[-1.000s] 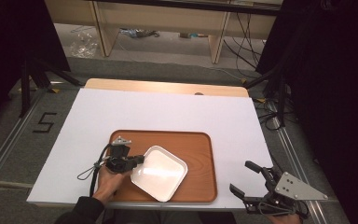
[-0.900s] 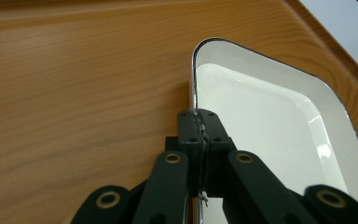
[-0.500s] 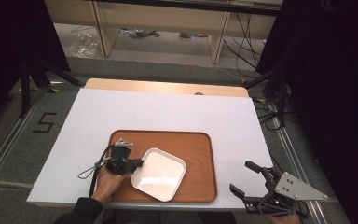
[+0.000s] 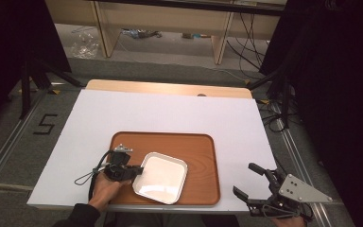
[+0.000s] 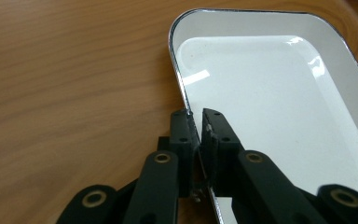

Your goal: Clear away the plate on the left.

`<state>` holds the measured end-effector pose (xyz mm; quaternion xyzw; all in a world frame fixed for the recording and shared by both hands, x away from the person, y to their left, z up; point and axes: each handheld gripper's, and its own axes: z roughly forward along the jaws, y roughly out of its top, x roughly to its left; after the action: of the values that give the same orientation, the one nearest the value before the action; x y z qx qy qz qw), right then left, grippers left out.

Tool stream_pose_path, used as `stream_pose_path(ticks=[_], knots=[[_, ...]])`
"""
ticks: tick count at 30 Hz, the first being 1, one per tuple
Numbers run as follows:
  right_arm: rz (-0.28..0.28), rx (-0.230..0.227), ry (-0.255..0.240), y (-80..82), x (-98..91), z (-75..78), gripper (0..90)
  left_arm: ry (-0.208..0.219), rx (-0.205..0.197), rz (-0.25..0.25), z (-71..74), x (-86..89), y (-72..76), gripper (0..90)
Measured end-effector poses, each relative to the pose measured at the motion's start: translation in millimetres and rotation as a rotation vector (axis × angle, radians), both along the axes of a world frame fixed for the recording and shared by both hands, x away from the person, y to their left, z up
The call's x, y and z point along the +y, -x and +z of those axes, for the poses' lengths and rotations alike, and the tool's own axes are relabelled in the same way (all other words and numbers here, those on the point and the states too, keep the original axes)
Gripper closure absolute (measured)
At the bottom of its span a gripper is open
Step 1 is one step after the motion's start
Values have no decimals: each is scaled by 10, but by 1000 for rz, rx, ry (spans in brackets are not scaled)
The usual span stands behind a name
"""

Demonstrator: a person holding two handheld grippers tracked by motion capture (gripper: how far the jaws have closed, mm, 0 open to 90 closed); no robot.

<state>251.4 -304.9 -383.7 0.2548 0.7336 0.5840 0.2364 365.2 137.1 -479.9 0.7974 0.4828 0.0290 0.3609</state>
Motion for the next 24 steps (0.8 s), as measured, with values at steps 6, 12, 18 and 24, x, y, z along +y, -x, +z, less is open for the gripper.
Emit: stream_pose_path(ticks=[6,12,18,24], knots=[[4,0,4,2,-5,1,166,0,11,-6,-3,1,41,808],[0,-2,-1,-11,-8,-7,166,-7,22,-23,8,-15,80,791],[1,4,5,-29,-38,-16,166,-14,32,-24,20,-34,91,784],[14,29,-3,-27,-41,-16,166,-23,38,-28,29,-49,113,776]])
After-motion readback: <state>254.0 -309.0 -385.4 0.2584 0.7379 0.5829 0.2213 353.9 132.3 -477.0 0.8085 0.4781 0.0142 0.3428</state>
